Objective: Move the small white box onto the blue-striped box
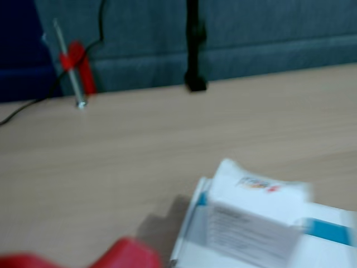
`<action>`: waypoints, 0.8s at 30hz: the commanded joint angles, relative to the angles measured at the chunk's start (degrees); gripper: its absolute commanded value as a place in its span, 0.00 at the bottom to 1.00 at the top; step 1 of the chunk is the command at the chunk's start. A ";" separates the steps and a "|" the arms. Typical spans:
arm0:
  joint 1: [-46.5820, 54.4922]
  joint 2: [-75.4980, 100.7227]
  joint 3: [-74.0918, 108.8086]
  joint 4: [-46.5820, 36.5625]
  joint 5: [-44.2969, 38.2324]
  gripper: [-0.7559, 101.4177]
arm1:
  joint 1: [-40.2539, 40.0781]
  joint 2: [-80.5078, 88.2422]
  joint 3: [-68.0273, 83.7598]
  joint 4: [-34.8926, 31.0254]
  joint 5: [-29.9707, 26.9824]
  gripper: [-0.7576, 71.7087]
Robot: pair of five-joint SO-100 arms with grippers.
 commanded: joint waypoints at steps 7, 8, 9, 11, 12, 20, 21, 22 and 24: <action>0.44 3.78 28.56 -7.03 21.53 0.01 | 0.53 1.41 -0.62 0.88 -0.62 0.01; 0.26 3.78 28.56 -5.01 23.20 0.01 | 0.53 1.41 -0.62 0.88 -0.62 0.01; -0.35 3.78 28.56 -2.90 26.28 0.01 | 0.53 1.41 -0.62 0.88 -0.62 0.01; -2.99 3.78 28.56 0.00 31.03 0.01 | 0.44 1.41 -0.62 0.88 -0.62 0.01; -4.22 3.78 28.56 1.23 32.34 0.01 | 0.44 1.41 -0.62 0.88 -0.62 0.01; -8.00 3.78 28.56 5.71 37.88 0.01 | 0.26 1.41 -0.62 0.88 -0.26 0.01; -8.00 3.78 28.56 5.71 37.88 0.01 | 0.26 1.41 -0.62 0.97 -0.26 0.01; -8.09 3.78 28.56 5.71 37.88 0.01 | 0.26 1.41 -0.62 0.97 -0.18 0.01; -8.09 3.78 28.56 5.71 37.44 0.01 | 0.26 1.41 -0.62 0.97 -0.09 0.01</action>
